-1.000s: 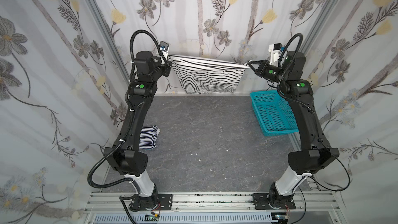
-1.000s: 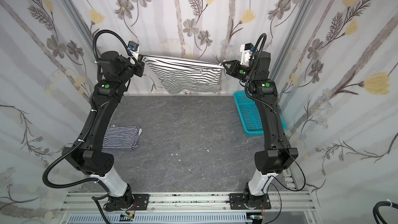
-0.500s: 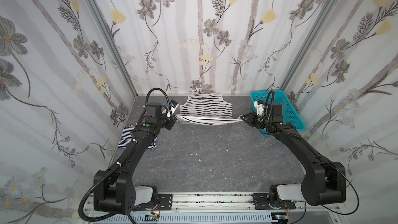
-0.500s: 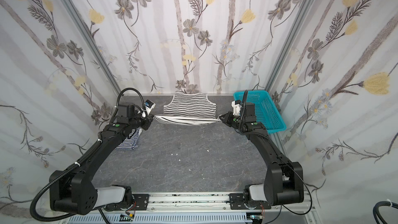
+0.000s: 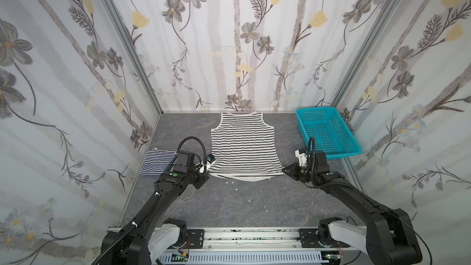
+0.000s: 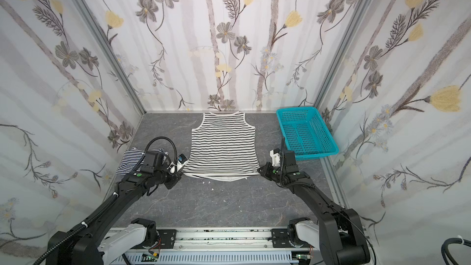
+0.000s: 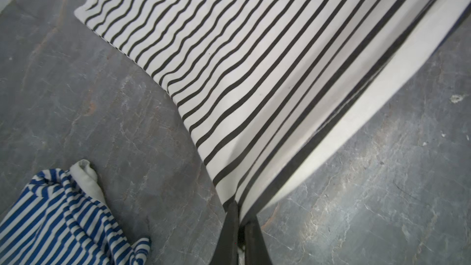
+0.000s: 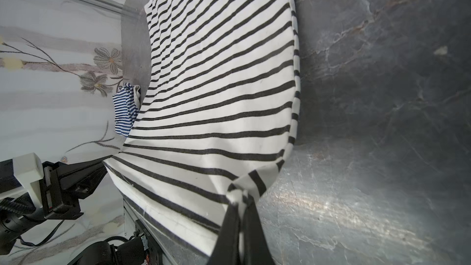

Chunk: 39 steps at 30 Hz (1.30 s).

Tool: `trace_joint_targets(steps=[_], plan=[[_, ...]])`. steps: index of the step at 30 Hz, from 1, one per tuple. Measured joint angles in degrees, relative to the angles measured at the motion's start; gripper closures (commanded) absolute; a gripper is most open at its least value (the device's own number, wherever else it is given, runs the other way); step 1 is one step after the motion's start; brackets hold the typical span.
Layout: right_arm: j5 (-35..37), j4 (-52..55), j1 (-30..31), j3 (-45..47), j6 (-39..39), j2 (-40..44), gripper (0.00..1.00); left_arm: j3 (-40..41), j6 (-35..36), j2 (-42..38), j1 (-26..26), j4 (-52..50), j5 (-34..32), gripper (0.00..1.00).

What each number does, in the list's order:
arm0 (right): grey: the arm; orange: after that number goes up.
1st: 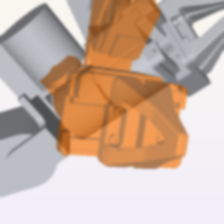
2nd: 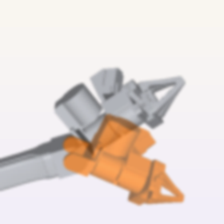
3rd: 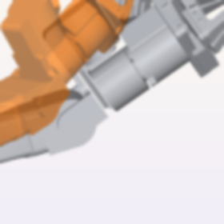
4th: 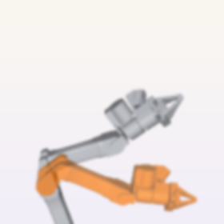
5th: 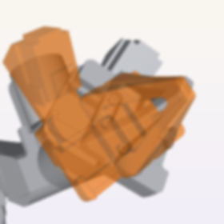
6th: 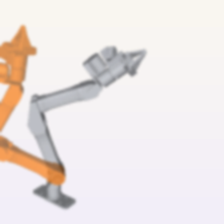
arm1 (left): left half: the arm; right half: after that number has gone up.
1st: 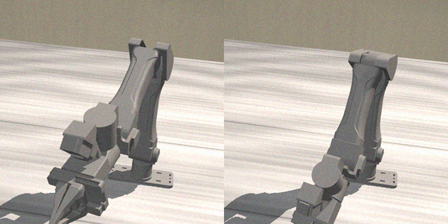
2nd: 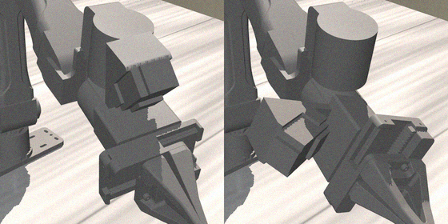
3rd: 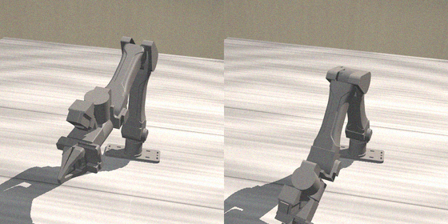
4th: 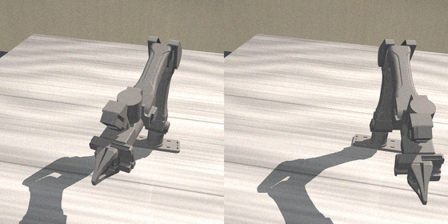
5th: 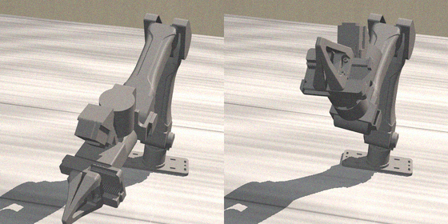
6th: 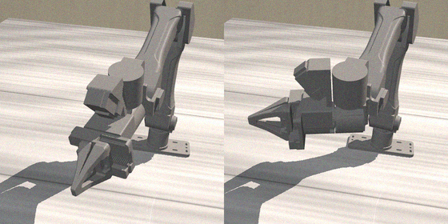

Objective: Fold and stack tank tops
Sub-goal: Smooth out the tank top at the center of the table.

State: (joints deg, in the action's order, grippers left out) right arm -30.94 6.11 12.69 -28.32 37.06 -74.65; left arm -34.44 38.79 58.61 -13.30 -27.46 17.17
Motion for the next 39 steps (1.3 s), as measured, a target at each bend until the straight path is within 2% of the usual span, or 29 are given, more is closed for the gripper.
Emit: trace_joint_targets(steps=[7,13,20,29,39], plan=[[2.4,-2.0,2.5,8.7,2.6,2.7,1.00,3.8,3.2,1.7,-3.6,-3.3,-2.2,1.00],[4.6,-1.9,3.6,12.4,3.2,4.7,1.00,5.2,5.4,3.8,-4.2,-4.5,-4.8,1.00],[6.3,-1.0,3.8,12.1,3.4,7.5,1.00,4.2,5.9,3.5,-4.3,-4.4,-5.6,1.00],[8.8,3.7,3.7,6.5,2.3,9.3,1.00,3.5,7.2,2.3,-4.1,-3.7,-8.2,1.00],[11.8,8.9,3.7,5.5,0.2,6.5,1.00,4.6,8.4,3.8,-4.1,-1.7,-10.9,1.00]])
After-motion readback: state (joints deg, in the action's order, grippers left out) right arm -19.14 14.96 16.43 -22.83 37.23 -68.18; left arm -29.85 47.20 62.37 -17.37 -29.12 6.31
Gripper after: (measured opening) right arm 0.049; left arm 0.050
